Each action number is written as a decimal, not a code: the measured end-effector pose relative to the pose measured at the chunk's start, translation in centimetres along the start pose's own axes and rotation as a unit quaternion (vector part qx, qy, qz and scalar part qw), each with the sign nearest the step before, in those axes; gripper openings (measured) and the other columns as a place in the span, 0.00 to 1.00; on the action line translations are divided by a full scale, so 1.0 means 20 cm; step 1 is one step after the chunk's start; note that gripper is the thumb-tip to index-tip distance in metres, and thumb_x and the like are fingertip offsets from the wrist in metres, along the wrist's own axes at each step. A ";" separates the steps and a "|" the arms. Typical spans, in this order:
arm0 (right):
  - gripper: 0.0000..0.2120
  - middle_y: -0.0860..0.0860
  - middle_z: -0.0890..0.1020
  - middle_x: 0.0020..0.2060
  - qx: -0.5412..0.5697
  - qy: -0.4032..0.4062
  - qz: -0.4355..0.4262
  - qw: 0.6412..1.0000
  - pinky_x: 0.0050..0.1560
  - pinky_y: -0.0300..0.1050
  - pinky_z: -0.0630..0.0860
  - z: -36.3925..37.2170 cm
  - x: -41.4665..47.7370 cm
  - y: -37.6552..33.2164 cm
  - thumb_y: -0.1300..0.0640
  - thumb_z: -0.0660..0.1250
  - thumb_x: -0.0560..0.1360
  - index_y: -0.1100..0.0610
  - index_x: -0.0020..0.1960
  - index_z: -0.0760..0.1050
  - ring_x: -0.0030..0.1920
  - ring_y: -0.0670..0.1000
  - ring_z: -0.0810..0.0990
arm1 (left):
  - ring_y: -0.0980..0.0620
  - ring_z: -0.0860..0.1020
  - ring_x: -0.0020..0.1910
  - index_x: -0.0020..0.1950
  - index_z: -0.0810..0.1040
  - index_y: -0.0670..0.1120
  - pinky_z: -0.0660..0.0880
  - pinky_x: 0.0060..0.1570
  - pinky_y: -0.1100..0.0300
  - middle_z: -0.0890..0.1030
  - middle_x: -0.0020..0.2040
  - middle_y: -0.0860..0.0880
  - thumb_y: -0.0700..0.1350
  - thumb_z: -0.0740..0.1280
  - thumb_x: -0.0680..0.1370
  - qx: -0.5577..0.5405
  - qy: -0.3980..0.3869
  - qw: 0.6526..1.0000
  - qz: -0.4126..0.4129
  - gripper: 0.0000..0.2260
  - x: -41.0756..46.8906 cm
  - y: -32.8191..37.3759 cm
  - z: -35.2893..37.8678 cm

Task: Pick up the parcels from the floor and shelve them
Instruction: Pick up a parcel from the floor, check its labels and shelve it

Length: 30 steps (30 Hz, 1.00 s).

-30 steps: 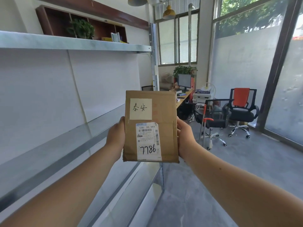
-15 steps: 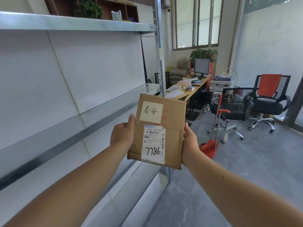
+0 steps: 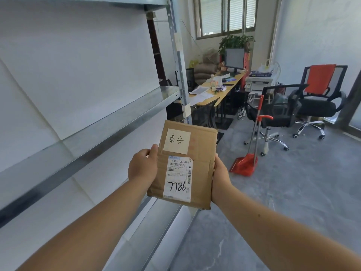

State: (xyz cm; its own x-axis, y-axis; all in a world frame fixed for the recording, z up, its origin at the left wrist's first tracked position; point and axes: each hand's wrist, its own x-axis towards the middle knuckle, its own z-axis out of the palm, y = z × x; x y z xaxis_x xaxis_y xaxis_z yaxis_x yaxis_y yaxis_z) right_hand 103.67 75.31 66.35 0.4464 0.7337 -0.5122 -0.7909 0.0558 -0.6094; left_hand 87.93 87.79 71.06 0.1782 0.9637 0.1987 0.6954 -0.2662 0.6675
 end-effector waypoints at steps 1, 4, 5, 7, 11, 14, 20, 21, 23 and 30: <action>0.27 0.57 0.89 0.55 0.006 0.006 -0.002 1.000 0.62 0.62 0.83 0.01 0.05 0.01 0.35 0.62 0.82 0.54 0.60 0.88 0.57 0.62 0.88 | 0.54 0.78 0.39 0.50 0.80 0.45 0.69 0.33 0.60 0.83 0.45 0.48 0.62 0.53 0.85 0.001 -0.002 1.000 -0.001 0.25 0.04 -0.01 0.03; 0.27 0.58 0.90 0.54 0.014 0.016 -0.004 1.000 0.64 0.63 0.82 0.04 0.19 0.03 0.35 0.61 0.82 0.54 0.57 0.89 0.52 0.61 0.89 | 0.55 0.77 0.38 0.50 0.79 0.46 0.68 0.33 0.62 0.82 0.45 0.49 0.62 0.54 0.86 0.012 -0.001 1.000 0.013 0.23 0.18 -0.04 0.12; 0.27 0.58 0.90 0.53 0.022 0.021 -0.001 1.000 0.63 0.62 0.82 0.05 0.24 0.04 0.35 0.61 0.82 0.54 0.56 0.89 0.51 0.61 0.89 | 0.55 0.77 0.38 0.49 0.79 0.46 0.68 0.33 0.61 0.82 0.44 0.49 0.61 0.54 0.86 0.017 -0.003 0.999 0.027 0.23 0.22 -0.06 0.15; 0.27 0.58 0.90 0.54 0.034 0.032 0.003 0.999 0.62 0.61 0.83 0.09 0.33 0.06 0.35 0.61 0.82 0.54 0.58 0.88 0.50 0.60 0.89 | 0.56 0.77 0.37 0.48 0.78 0.46 0.68 0.33 0.61 0.81 0.41 0.52 0.61 0.55 0.85 0.031 -0.016 0.998 0.049 0.22 0.31 -0.09 0.20; 0.29 0.58 0.90 0.53 0.050 0.044 0.016 0.998 0.59 0.60 0.83 0.15 0.50 0.09 0.34 0.58 0.83 0.55 0.61 0.88 0.54 0.62 0.88 | 0.59 0.76 0.37 0.51 0.77 0.49 0.67 0.33 0.62 0.78 0.40 0.56 0.61 0.56 0.85 0.053 -0.039 0.995 0.070 0.19 0.48 -0.14 0.28; 0.28 0.56 0.91 0.50 0.050 0.079 0.018 0.995 0.57 0.58 0.84 0.18 0.61 0.10 0.35 0.59 0.83 0.54 0.61 0.87 0.49 0.60 0.90 | 0.55 0.77 0.38 0.52 0.77 0.49 0.67 0.33 0.62 0.79 0.43 0.52 0.61 0.57 0.85 0.064 -0.058 0.994 0.073 0.18 0.61 -0.17 0.35; 0.25 0.49 0.89 0.33 0.020 0.119 0.045 0.992 0.41 0.49 0.80 0.21 0.78 0.12 0.37 0.56 0.85 0.52 0.50 0.85 0.34 0.51 0.88 | 0.55 0.78 0.37 0.56 0.74 0.48 0.70 0.31 0.61 0.79 0.44 0.51 0.56 0.54 0.87 0.084 -0.107 0.990 0.023 0.14 0.74 -0.25 0.54; 0.27 0.51 0.90 0.38 0.012 0.130 0.044 0.990 0.46 0.52 0.83 0.21 0.84 0.14 0.35 0.56 0.85 0.52 0.54 0.86 0.41 0.54 0.90 | 0.54 0.78 0.37 0.56 0.73 0.48 0.71 0.32 0.60 0.79 0.43 0.52 0.55 0.54 0.88 0.087 -0.119 0.989 0.010 0.13 0.75 -0.27 0.58; 0.30 0.54 0.91 0.49 0.004 0.147 0.050 0.988 0.58 0.61 0.84 0.20 0.97 0.19 0.31 0.55 0.82 0.51 0.63 0.85 0.51 0.60 0.89 | 0.51 0.80 0.38 0.57 0.71 0.48 0.75 0.35 0.56 0.80 0.43 0.50 0.54 0.52 0.88 0.098 -0.151 0.983 -0.021 0.13 0.77 -0.29 0.66; 0.33 0.57 0.89 0.56 -0.011 0.155 0.098 0.983 0.65 0.68 0.79 0.24 1.16 0.28 0.28 0.52 0.82 0.50 0.62 0.84 0.57 0.63 0.87 | 0.49 0.80 0.40 0.58 0.69 0.48 0.79 0.42 0.51 0.78 0.43 0.50 0.53 0.48 0.88 0.156 -0.202 0.966 -0.035 0.13 0.92 -0.34 0.78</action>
State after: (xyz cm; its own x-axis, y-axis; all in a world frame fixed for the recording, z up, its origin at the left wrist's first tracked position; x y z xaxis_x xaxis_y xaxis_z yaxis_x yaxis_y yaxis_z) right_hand 107.54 95.91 53.97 0.3948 0.4868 -0.7792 -0.8668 -0.0838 -0.4916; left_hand 97.37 107.61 58.97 0.3373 0.9246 -0.1770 0.8799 -0.2428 0.4084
